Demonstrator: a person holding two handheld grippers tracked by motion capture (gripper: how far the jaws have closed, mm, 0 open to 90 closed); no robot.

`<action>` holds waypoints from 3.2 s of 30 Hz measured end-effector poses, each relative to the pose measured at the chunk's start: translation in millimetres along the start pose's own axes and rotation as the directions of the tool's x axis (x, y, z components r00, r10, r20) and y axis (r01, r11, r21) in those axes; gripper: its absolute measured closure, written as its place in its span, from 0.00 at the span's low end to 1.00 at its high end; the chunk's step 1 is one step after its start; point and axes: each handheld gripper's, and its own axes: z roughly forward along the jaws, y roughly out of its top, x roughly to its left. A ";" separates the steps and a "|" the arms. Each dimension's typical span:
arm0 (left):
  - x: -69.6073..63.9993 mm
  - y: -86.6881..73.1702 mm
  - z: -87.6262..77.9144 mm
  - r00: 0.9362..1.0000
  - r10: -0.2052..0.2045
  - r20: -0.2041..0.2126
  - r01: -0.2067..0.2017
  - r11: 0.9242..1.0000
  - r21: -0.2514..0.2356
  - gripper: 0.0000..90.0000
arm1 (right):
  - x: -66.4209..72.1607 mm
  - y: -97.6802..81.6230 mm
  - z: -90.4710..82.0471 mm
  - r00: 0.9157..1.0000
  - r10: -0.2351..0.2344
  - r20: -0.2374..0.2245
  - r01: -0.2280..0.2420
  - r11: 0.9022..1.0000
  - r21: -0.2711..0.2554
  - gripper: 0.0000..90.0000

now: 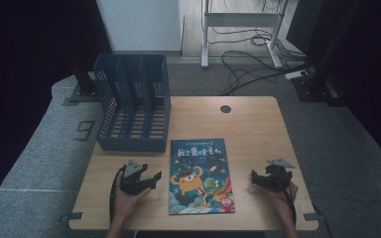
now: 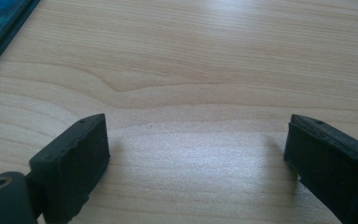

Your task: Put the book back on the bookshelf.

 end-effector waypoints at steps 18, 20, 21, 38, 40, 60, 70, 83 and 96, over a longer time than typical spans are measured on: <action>1.2 -0.1 1.0 1.000 -0.008 -0.013 0.008 1.000 0.011 0.34 | -1.5 0.7 -0.7 1.000 0.025 0.017 -0.025 0.999 -0.021 0.15; 1.5 -0.2 1.1 1.000 -0.008 -0.016 0.008 1.000 0.009 0.34 | -1.9 0.8 -1.0 0.999 0.029 0.015 -0.029 0.999 -0.034 0.15; 1.5 -0.2 1.1 1.000 -0.008 -0.016 0.008 1.000 0.009 0.34 | -1.9 0.8 -1.0 0.999 0.029 0.015 -0.029 0.999 -0.034 0.15; 6.7 1.8 -4.2 0.999 -0.032 0.001 0.032 0.999 -0.012 0.41 | 13.1 8.2 -12.0 0.999 0.021 -0.046 -0.027 0.991 -0.131 0.18; 6.7 1.7 -3.8 0.999 -0.036 -0.003 0.036 0.999 -0.006 0.41 | 16.4 9.6 -13.7 0.998 0.015 -0.066 -0.024 0.990 -0.136 0.18; 3.2 2.0 -3.0 0.999 -0.051 0.005 0.051 0.999 -0.007 0.30 | 39.2 11.2 -12.1 0.992 -0.034 -0.121 0.019 0.992 -0.125 0.19; -4.5 1.3 3.3 0.999 -0.040 0.013 0.040 0.999 0.013 0.24 | 56.8 14.7 -12.6 0.984 -0.060 -0.167 0.038 0.990 -0.133 0.19; -8.3 3.3 3.5 0.999 -0.038 0.005 0.038 0.999 0.016 0.20 | 86.0 25.0 -7.4 0.969 -0.099 -0.224 0.071 0.989 -0.130 0.20; -16.2 4.4 9.0 0.999 -0.035 0.016 0.035 0.999 0.025 0.19 | 108.8 24.5 4.2 0.955 -0.098 -0.279 0.072 0.992 -0.102 0.19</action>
